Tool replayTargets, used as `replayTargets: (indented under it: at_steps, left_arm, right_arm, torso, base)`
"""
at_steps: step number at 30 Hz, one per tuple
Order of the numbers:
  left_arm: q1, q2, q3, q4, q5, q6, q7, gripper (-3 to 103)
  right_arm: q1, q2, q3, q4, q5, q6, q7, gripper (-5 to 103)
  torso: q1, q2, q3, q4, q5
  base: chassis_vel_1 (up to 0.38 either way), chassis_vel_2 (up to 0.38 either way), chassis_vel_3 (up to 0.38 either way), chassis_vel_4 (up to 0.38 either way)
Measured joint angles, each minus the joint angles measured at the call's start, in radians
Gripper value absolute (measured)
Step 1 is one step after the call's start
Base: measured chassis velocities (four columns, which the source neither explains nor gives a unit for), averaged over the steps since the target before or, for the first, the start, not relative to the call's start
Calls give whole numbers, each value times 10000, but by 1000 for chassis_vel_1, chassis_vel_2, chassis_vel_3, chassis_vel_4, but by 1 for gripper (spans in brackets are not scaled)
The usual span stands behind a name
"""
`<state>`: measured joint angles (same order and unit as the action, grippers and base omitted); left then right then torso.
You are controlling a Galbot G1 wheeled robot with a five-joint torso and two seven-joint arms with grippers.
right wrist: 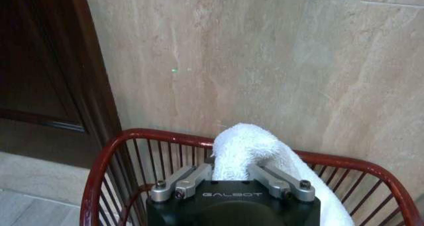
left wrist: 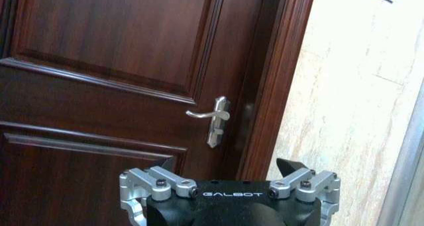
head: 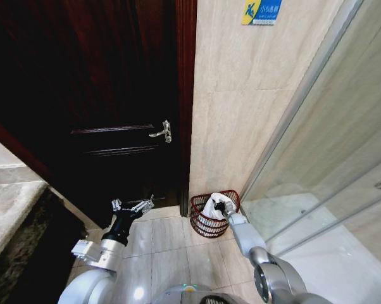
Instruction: Discard the used towel into the hamper.
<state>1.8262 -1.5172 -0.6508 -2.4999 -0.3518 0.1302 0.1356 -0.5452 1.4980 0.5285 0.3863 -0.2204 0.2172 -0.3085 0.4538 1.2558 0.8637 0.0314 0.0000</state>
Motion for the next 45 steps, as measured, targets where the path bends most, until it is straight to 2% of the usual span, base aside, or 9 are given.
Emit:
replayTargets:
  at_steps: [2,4,7,9,12,24,39,42,45]
  left_arm:
    - [0,0,0,0,0,0,0,100]
    - [0,0,0,0,0,-1,0,100]
    - [0,1,0,0,0,0,0,100]
    - [0,1,0,0,-1,-1,0,100]
    - [0,0,0,0,0,-1,0,100]
    - [-1,0,-1,0,0,-1,0,100]
    - [0,0,0,0,0,-1,0,100]
    - [0,1,0,0,0,0,0,100]
    - [0,0,0,0,0,-1,0,100]
  right_arm:
    - [-95,-44,-14,123,-26,19,-209,20]
    - [-155,-76,-39,181,-58,29,-265,20]
    - [-279,-142,-34,239,-136,156,-442,37]
    - [-304,-149,-31,268,-170,186,-468,37]
    - [-430,-241,12,428,-773,266,-633,58]
    - [-588,-269,124,661,-1228,462,-746,96]
    - [-878,-215,172,1071,-1164,544,-658,100]
    - [-1252,-311,108,1743,-765,538,-406,100]
    - [-1891,-455,-133,2880,483,384,255,100]
  torso:
    - [0,0,0,2,1]
    - [0,0,0,0,0]
    - [0,0,0,-1,0]
    - [0,0,0,-1,0]
    - [-1,0,0,0,1]
    - [-1,0,-1,0,0]
    - [0,0,0,1,1]
    - [0,0,0,0,1]
    - [-1,0,-1,-2,-2]
  base:
    - [0,0,0,0]
    - [0,0,0,0]
    - [0,0,0,0]
    - [0,0,0,0]
    - [0,0,0,0]
    - [0,0,0,0]
    - [0,0,0,0]
    - [0,0,0,0]
    - [0,0,0,0]
